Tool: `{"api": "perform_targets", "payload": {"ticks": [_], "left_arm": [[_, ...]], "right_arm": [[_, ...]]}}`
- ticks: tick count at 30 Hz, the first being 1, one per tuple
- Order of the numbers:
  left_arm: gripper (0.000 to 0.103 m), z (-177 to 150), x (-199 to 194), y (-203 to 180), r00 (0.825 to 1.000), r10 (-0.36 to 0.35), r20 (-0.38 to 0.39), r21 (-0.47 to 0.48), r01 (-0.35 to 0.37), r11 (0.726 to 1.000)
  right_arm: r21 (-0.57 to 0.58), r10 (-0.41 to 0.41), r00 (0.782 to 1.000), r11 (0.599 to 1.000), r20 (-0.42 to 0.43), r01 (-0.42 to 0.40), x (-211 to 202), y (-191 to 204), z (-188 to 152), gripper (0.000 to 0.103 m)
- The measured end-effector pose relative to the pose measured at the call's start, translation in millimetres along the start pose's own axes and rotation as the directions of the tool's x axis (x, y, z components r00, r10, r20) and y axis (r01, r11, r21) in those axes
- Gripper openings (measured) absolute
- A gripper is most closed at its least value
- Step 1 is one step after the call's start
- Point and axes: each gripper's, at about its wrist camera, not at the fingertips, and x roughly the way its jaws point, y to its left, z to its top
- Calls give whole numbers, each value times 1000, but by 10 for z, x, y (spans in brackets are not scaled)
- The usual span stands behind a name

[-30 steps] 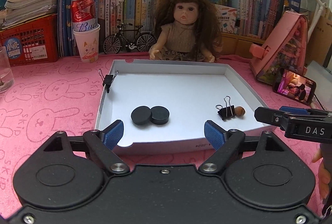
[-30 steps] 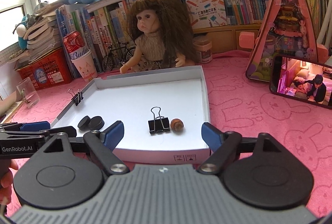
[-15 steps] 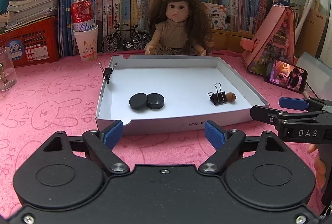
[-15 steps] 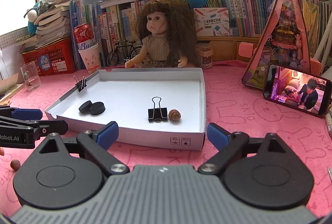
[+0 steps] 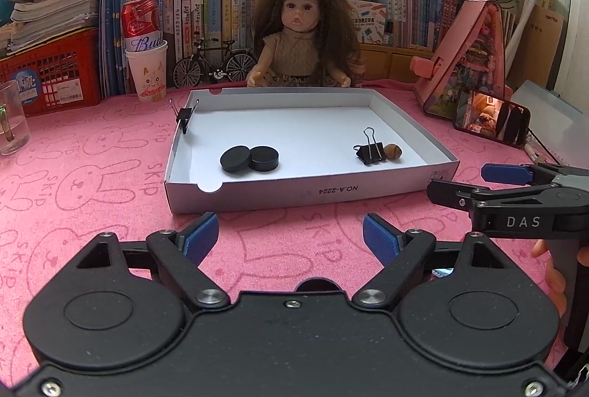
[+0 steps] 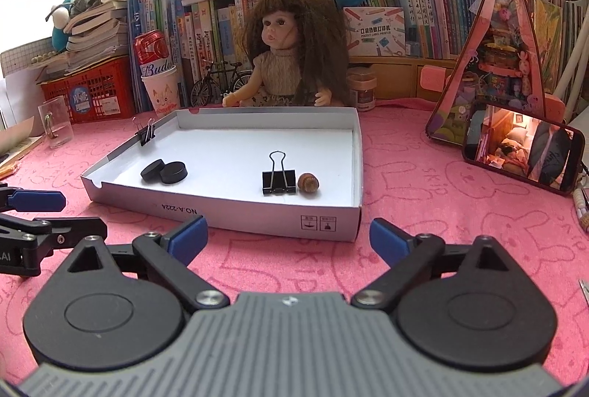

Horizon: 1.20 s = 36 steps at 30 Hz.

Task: Organize rigid objects
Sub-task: 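Withdraw both tools from the tray and move the left tool toward the black lid, then lower the left tool to the black lid while the right tool approaches the red crayon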

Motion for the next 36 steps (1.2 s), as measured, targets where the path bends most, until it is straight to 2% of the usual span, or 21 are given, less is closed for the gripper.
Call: {"api": "perform_targets", "payload": {"ticks": [16, 26, 36], "left_arm": [[85, -240, -163, -33, 1000, 6, 0, 25, -6, 1000], [85, -423, -236, -26, 1000, 6, -20, 9, -6, 1000], [85, -609, -277, -50, 1000, 18, -12, -16, -18, 1000]], "right_arm": [[-14, -9, 1000, 1000, -3, 9, -126, 10, -178, 101], [-30, -16, 1000, 999, -17, 16, -176, 51, -294, 101], [5, -22, 999, 1000, -27, 22, -167, 13, -323, 103]]}}
